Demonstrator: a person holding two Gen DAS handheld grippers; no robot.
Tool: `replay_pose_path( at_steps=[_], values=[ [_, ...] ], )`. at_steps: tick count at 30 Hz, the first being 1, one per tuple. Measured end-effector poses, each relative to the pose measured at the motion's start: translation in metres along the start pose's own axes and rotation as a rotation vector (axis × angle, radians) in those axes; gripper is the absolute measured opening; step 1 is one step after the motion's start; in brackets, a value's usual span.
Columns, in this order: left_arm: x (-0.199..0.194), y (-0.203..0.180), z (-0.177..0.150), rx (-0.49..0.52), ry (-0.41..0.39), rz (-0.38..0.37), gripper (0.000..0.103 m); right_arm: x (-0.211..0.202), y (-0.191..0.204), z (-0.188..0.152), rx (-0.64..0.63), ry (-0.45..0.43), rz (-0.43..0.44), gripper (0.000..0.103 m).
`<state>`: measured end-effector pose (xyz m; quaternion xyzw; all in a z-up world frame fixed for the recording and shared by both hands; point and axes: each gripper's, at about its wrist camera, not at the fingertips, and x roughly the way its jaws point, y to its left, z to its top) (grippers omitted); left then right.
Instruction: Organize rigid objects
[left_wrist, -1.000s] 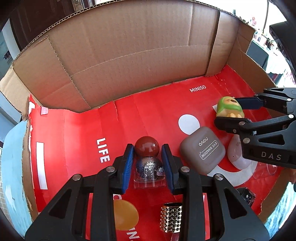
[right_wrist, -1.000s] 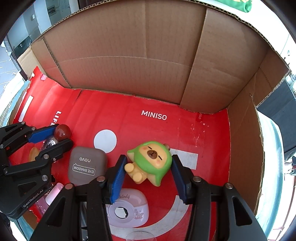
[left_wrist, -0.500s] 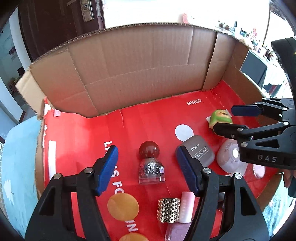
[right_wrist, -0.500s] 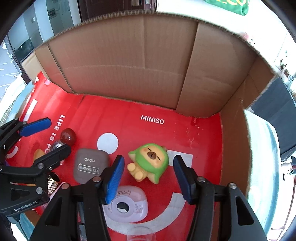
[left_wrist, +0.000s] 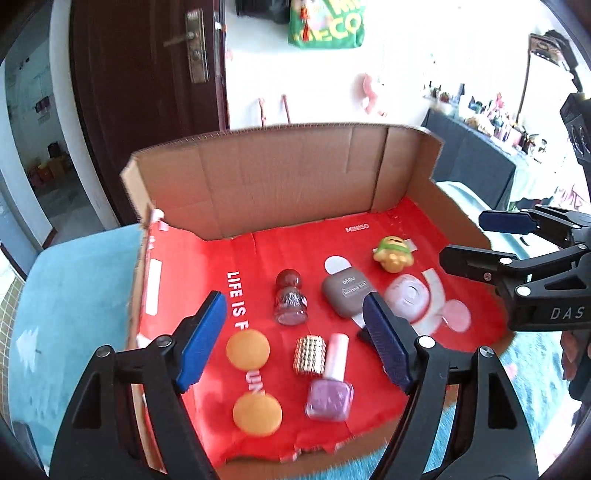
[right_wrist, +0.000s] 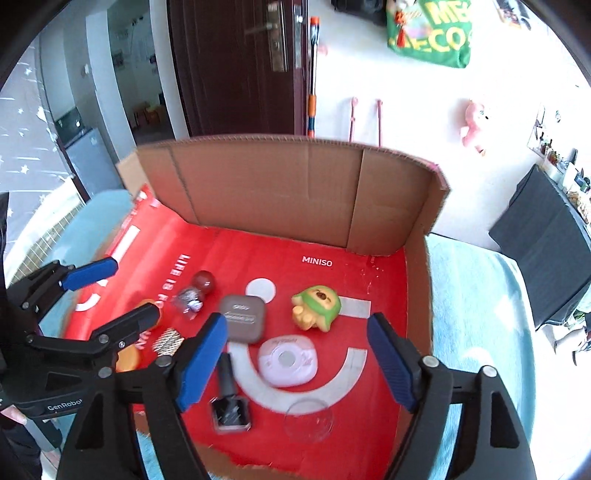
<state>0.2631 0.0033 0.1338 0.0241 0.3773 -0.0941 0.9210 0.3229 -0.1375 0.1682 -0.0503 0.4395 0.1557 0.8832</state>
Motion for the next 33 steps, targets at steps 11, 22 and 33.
replay_pose_path(
  at_steps=[11, 22, 33],
  values=[
    [-0.075, -0.003, -0.034, -0.032, -0.173, 0.050, 0.093, -0.062, 0.014, -0.046, 0.023, -0.152, 0.001, 0.099],
    [-0.062, -0.001, -0.063, -0.065, -0.208, 0.098, 0.099, -0.067, 0.032, -0.084, 0.016, -0.255, -0.055, 0.103],
    [-0.009, 0.008, -0.064, -0.080, -0.174, 0.088, 0.099, -0.017, 0.022, -0.095, 0.042, -0.272, -0.086, 0.103]
  ],
)
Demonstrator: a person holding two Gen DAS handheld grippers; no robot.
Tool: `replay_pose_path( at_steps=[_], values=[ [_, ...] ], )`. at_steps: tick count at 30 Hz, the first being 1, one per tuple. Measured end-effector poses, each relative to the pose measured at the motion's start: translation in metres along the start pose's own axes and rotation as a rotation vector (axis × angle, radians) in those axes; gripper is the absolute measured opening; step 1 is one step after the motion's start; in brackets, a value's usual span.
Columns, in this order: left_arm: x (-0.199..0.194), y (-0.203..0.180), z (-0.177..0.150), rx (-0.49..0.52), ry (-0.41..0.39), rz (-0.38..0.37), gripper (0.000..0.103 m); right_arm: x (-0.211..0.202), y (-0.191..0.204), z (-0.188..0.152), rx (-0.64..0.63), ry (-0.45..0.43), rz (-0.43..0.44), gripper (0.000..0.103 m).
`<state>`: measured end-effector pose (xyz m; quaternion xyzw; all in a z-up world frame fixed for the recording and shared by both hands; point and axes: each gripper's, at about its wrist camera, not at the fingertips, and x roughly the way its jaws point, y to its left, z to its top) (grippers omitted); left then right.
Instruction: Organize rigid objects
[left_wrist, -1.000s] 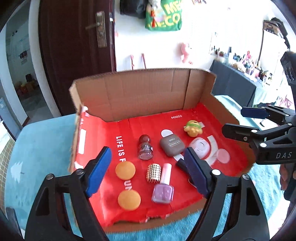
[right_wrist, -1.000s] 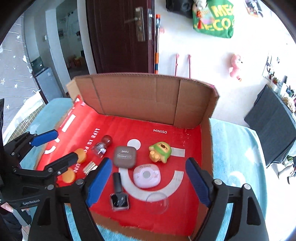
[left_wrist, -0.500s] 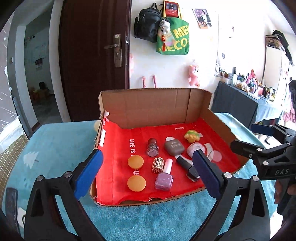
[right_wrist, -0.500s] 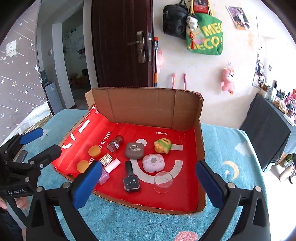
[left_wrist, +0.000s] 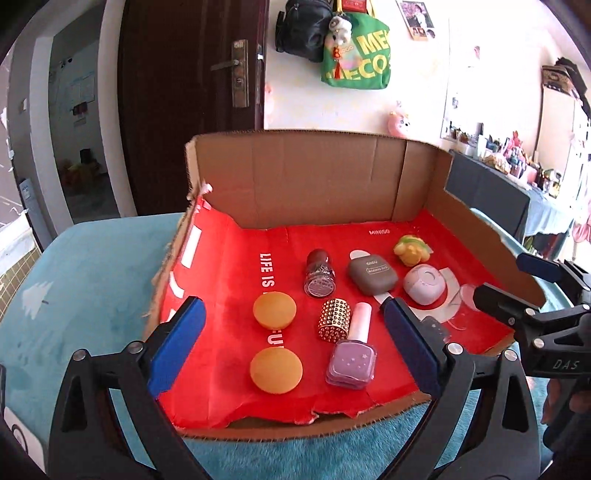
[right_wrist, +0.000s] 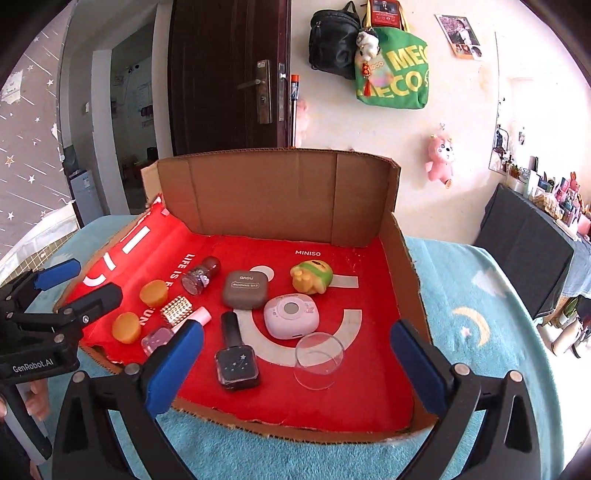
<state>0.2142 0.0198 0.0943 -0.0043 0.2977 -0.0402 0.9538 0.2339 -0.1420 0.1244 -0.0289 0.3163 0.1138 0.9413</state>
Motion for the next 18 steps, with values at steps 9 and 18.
replay_pose_path(
  at_steps=[9, 18],
  values=[
    [0.023, -0.002, -0.009, 0.003, 0.004, 0.018, 0.099, 0.024, 0.000, -0.005, -0.014, -0.035, -0.006, 0.103],
    [0.028, -0.003, -0.013, 0.008, 0.023, 0.001, 0.099, 0.035, -0.001, -0.011, 0.000, -0.020, -0.005, 0.103]
  ],
)
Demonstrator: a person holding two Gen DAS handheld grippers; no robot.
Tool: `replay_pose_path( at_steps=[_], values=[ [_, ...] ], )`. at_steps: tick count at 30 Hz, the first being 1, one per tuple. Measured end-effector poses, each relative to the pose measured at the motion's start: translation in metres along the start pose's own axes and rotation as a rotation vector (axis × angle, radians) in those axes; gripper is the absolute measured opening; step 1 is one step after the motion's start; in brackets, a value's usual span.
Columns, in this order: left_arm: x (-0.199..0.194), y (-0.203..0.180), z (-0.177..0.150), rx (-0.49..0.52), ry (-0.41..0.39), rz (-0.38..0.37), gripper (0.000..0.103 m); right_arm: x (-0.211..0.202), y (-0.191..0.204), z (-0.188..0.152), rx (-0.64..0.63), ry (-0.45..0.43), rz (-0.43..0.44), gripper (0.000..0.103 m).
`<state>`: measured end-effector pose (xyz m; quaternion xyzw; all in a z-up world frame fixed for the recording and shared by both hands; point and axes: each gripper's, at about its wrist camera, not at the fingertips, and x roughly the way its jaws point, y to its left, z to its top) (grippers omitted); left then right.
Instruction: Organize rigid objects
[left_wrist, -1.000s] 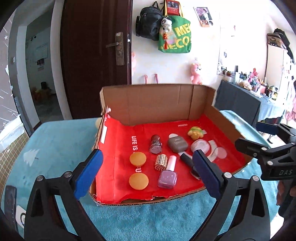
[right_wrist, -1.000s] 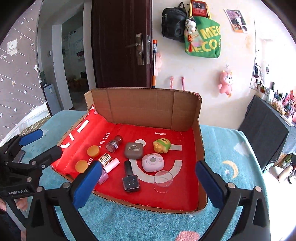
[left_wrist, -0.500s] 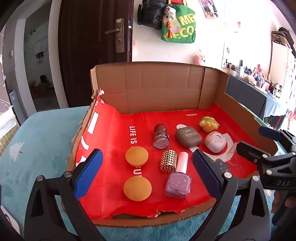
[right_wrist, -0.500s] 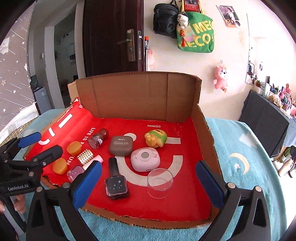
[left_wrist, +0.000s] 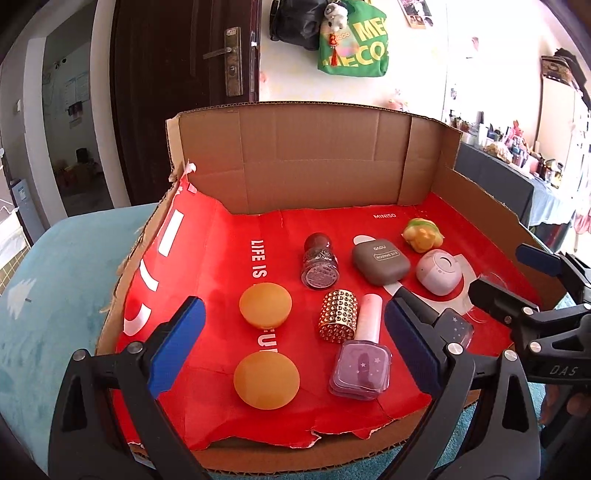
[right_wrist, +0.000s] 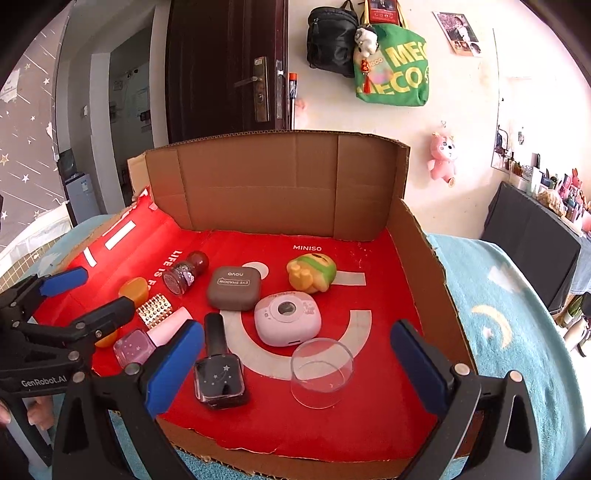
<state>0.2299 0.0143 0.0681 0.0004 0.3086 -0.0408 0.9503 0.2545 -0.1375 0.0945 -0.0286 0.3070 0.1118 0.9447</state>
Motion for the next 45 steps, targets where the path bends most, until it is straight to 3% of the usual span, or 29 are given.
replay_pose_path(
  at_steps=[45],
  values=[
    [0.0014, -0.0018, 0.0000, 0.017, 0.008, 0.015, 0.099, 0.0028, -0.0025, -0.0019, 0.004, -0.002, -0.041, 0.103]
  ],
)
